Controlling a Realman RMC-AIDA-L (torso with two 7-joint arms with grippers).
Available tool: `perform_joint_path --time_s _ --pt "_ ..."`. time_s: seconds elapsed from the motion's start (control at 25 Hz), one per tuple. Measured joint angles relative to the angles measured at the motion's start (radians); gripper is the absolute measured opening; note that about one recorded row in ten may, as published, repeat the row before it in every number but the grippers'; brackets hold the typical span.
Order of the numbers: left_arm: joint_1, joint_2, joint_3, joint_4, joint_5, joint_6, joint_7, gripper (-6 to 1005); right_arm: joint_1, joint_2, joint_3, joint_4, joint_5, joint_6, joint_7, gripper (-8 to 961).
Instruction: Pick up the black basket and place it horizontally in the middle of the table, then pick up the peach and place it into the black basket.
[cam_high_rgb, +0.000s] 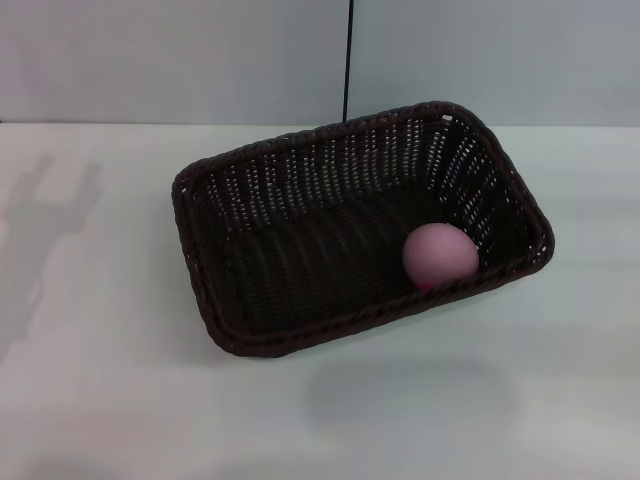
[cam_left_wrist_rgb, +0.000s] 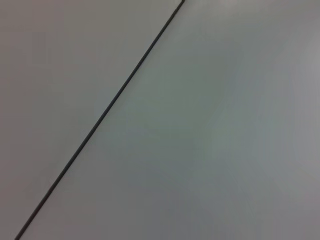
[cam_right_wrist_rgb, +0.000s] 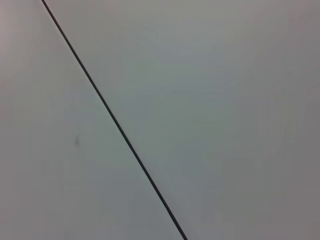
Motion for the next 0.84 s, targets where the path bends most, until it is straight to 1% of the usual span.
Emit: perform_joint_path --time_s 0.2,0.36,0.68,0.84 --pt "0.023 0.001 -0.002 0.0 0.0 0.017 0.0 793 -0.001 0.001 0.001 0.002 0.001 0.025 0.002 638" --pt "0.037 0.0 -0.004 0.0 0.0 0.032 0.011 557 -0.002 0.001 0.001 0.006 0.001 0.028 0.005 638" --pt "0.043 0.002 -0.015 0.0 0.0 0.04 0.005 323 -0.004 0.002 0.001 0.01 0.001 0.028 0.007 638" --pt "0.044 0.002 -0.015 0.0 0.0 0.039 0.004 323 -0.004 0.002 0.001 0.013 0.002 0.028 0.007 638"
